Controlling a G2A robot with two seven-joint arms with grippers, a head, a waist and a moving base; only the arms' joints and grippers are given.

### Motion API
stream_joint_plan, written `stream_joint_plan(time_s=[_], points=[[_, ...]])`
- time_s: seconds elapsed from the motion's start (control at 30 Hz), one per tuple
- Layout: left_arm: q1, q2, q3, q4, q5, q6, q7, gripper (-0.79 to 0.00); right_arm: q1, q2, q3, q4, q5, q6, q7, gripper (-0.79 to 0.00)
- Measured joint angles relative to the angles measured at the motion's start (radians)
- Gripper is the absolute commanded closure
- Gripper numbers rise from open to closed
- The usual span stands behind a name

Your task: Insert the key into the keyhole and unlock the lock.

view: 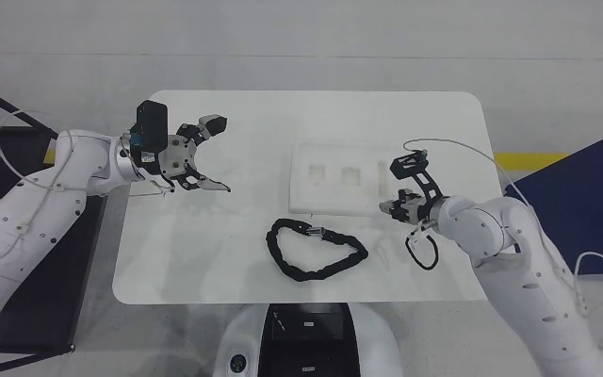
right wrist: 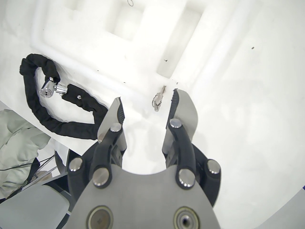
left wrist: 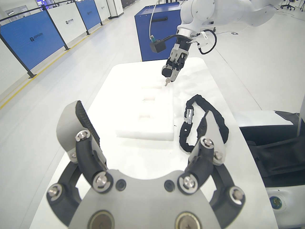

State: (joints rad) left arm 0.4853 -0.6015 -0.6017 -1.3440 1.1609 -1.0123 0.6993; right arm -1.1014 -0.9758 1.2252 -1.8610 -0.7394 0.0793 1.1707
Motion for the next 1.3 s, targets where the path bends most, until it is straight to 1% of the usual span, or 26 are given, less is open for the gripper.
stream_joint_plan(time_s=[0.1, 0.13, 0.3, 0.37, 0.73, 0.77, 0.87, 1.07, 1.3], points=[[0.000, 0.000, 0.000, 0.000, 0.000, 0.000, 0.000, -0.785, 0.011, -0.001, -0.006, 0.004, -0.011, 0.015, 0.016, -0.296], [0.000, 0.000, 0.000, 0.000, 0.000, 0.000, 0.000, -0.785, 0.014, -0.002, -0.008, 0.005, -0.016, 0.021, 0.021, -0.274], [0.000, 0.000, 0.000, 0.000, 0.000, 0.000, 0.000, -0.785, 0.035, -0.006, -0.024, 0.025, -0.017, 0.046, 0.042, -0.243], [0.000, 0.000, 0.000, 0.000, 0.000, 0.000, 0.000, -0.785, 0.044, -0.008, -0.032, 0.032, -0.015, 0.049, 0.050, -0.222], [0.000, 0.000, 0.000, 0.000, 0.000, 0.000, 0.000, -0.785, 0.090, -0.019, -0.075, 0.083, -0.022, 0.075, 0.081, -0.160], [0.000, 0.000, 0.000, 0.000, 0.000, 0.000, 0.000, -0.785, 0.095, -0.020, -0.079, 0.088, -0.022, 0.076, 0.084, -0.142], [0.000, 0.000, 0.000, 0.000, 0.000, 0.000, 0.000, -0.785, 0.106, -0.022, -0.088, 0.102, -0.024, 0.081, 0.086, 0.000], [0.000, 0.000, 0.000, 0.000, 0.000, 0.000, 0.000, -0.785, 0.116, -0.024, -0.093, 0.103, -0.051, 0.101, 0.093, 0.000], [0.000, 0.000, 0.000, 0.000, 0.000, 0.000, 0.000, -0.785, 0.115, -0.018, -0.080, 0.033, -0.136, 0.115, 0.148, 0.000]])
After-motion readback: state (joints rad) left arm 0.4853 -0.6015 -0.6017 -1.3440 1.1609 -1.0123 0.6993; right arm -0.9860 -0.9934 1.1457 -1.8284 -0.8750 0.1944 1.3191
